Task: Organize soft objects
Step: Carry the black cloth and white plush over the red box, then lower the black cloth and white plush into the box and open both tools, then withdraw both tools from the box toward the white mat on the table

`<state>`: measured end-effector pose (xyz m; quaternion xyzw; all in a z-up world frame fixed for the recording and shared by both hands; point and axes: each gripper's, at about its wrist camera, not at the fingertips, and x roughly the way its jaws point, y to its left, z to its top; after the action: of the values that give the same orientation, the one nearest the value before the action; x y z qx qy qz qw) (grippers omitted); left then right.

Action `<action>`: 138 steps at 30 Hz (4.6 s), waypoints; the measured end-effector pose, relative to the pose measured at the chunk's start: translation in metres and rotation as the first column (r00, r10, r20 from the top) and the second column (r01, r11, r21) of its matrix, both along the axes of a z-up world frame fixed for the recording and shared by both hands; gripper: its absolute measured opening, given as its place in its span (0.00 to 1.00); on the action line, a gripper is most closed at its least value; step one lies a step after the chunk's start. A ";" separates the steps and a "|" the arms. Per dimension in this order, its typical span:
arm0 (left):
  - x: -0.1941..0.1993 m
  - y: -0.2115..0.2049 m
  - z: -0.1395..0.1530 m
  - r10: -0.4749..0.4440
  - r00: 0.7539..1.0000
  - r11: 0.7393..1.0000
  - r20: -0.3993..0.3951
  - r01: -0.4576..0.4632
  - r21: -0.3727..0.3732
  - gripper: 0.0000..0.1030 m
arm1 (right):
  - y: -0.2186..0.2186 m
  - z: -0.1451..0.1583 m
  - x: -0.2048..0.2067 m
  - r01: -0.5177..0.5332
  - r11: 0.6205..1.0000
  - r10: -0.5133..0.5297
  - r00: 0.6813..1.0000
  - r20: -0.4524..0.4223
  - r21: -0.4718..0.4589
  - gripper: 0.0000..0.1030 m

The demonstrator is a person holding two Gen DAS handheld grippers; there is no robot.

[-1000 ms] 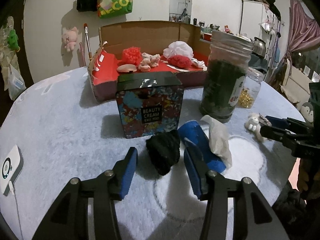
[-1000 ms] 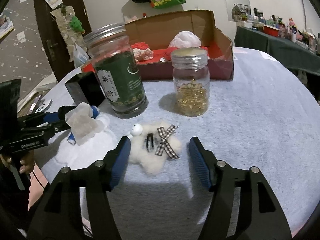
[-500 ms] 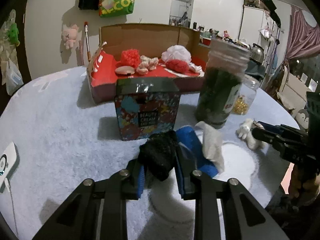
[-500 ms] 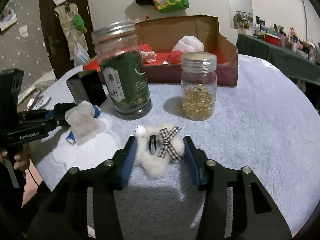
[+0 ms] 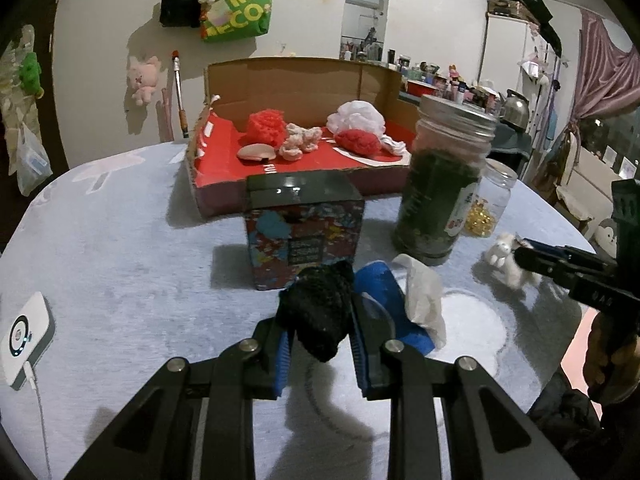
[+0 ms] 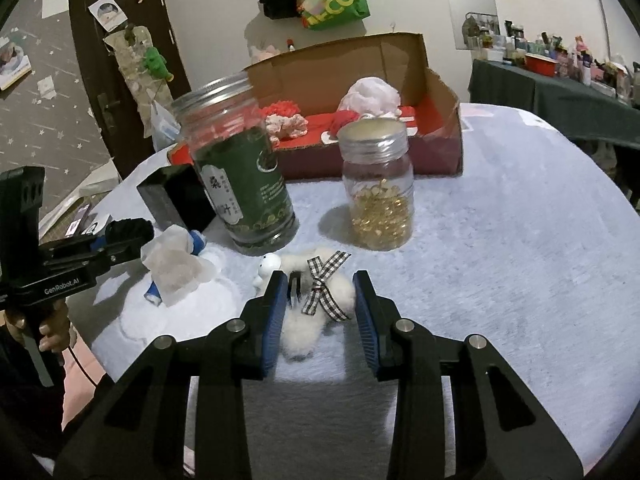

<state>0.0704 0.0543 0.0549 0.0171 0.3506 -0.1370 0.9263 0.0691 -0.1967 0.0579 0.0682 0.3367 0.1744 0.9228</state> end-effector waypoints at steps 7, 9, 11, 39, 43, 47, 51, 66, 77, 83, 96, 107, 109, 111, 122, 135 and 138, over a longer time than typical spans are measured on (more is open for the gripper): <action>0.003 0.022 0.002 0.044 0.999 0.999 -0.012 -0.044 0.007 0.26 | -0.019 0.007 0.003 0.047 0.999 -0.047 0.999 -0.003 -0.005 0.31; 0.006 0.028 0.003 0.058 0.998 0.998 -0.018 -0.058 0.017 0.26 | -0.028 0.008 0.004 0.064 0.998 -0.064 0.998 -0.011 -0.003 0.31; 0.008 0.034 0.003 0.069 0.997 0.997 -0.022 -0.068 0.024 0.26 | -0.034 0.009 0.005 0.080 0.997 -0.080 0.997 -0.015 -0.002 0.31; 0.077 0.055 0.010 -0.024 0.998 0.994 -0.054 0.029 0.104 0.26 | -0.058 0.032 0.067 0.118 0.976 -0.111 0.993 0.044 -0.181 0.31; 0.084 0.054 0.016 -0.039 0.998 0.993 -0.051 0.045 0.113 0.26 | -0.055 0.037 0.076 0.108 0.971 -0.097 0.993 0.061 -0.213 0.31; 0.089 0.052 0.025 -0.058 0.998 0.990 -0.036 0.062 0.125 0.26 | -0.053 0.043 0.084 0.102 0.966 -0.085 0.993 0.083 -0.238 0.31; 0.096 0.051 0.038 -0.086 0.996 0.991 -0.021 0.087 0.100 0.26 | -0.051 0.051 0.090 0.086 0.966 -0.063 0.993 0.102 -0.243 0.31; 0.163 0.009 0.050 -0.134 0.983 0.984 -0.127 0.147 0.098 0.26 | -0.024 0.071 0.161 -0.058 0.975 0.064 0.998 0.021 -0.214 0.31; 0.205 -0.019 0.029 -0.115 0.961 0.968 -0.252 0.165 0.187 0.26 | 0.014 0.037 0.220 -0.185 0.920 0.113 0.969 -0.218 -0.345 0.31; 0.222 -0.019 0.014 -0.085 0.942 0.964 -0.324 0.160 0.214 0.26 | 0.027 0.025 0.233 -0.214 0.887 0.098 0.953 -0.286 -0.409 0.32; 0.227 -0.016 0.006 -0.067 0.935 0.959 -0.349 0.157 0.235 0.28 | 0.032 0.016 0.242 -0.230 0.865 0.080 0.941 -0.330 -0.446 0.34; 0.217 -0.015 0.023 -0.084 0.953 0.972 -0.292 0.142 0.185 0.50 | 0.038 0.029 0.233 -0.197 0.849 0.069 0.961 -0.267 -0.490 0.57; 0.209 -0.014 0.035 -0.088 0.962 0.977 -0.259 0.134 0.167 0.58 | 0.036 0.039 0.229 -0.180 0.859 0.063 0.966 -0.250 -0.480 0.57; 0.196 -0.013 0.048 -0.091 0.971 0.981 -0.222 0.125 0.146 0.64 | 0.032 0.053 0.223 -0.152 0.870 0.051 0.974 -0.220 -0.470 0.57; 0.109 -0.012 0.101 -0.057 0.998 0.995 0.019 0.056 0.077 0.91 | 0.013 0.117 0.150 -0.026 0.929 0.016 0.999 -0.030 -0.368 0.75; 0.018 -0.023 0.094 -0.003 0.988 1.000 0.157 0.005 -0.016 1.00 | 0.014 0.106 0.036 0.045 0.962 -0.016 0.994 0.110 -0.268 0.79; 0.007 -0.024 0.082 0.013 0.989 0.999 0.149 -0.008 -0.032 1.00 | 0.015 0.094 0.017 0.070 0.965 -0.038 0.991 0.129 -0.253 0.79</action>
<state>0.0778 0.0299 0.1369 0.0108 0.2784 -0.1359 0.9507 0.0865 -0.1822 0.1515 -0.0537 0.2968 0.1078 0.9473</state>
